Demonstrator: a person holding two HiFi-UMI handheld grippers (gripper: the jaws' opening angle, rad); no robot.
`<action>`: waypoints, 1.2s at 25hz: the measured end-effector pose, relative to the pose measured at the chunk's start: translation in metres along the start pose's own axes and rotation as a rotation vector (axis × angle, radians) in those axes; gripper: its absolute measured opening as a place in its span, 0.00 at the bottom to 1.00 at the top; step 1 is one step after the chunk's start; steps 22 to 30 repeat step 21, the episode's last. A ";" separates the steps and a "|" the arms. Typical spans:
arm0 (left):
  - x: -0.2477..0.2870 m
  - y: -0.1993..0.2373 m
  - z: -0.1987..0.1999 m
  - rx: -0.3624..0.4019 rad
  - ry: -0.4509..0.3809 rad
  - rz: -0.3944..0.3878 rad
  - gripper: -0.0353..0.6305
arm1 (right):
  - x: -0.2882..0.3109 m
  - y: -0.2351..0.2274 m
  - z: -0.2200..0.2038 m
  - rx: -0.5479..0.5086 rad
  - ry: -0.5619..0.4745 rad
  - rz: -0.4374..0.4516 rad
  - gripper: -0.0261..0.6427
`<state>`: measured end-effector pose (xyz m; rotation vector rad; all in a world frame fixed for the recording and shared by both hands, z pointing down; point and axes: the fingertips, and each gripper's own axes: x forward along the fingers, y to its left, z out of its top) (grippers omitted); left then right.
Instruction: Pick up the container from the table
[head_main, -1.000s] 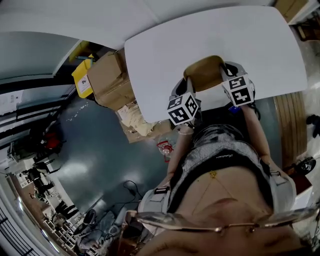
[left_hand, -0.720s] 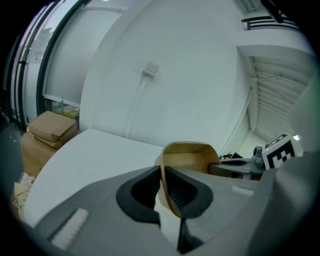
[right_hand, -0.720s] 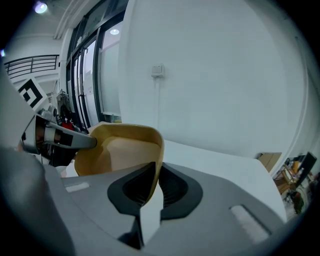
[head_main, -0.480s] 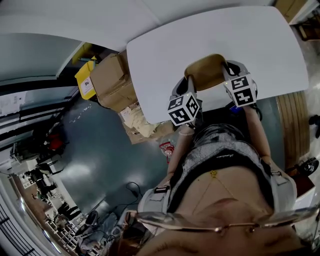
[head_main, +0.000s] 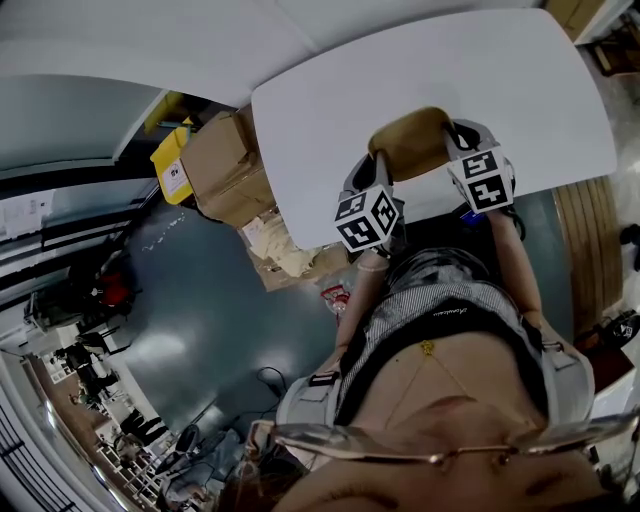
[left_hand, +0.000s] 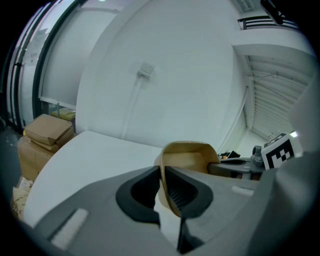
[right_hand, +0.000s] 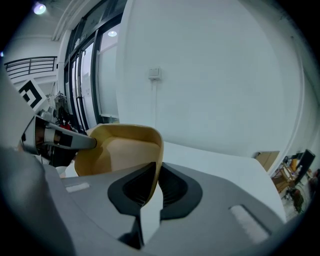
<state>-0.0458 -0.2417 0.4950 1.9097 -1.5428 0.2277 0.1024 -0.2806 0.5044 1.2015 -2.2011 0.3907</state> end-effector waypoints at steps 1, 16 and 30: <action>0.000 0.000 0.000 0.000 0.000 -0.001 0.10 | 0.000 0.000 0.000 -0.001 -0.001 -0.002 0.11; 0.003 -0.002 -0.004 -0.002 0.007 -0.007 0.10 | 0.000 -0.002 -0.003 0.001 0.005 -0.004 0.10; 0.005 -0.002 -0.004 -0.003 0.008 -0.008 0.10 | 0.001 -0.004 -0.004 0.004 0.006 -0.003 0.10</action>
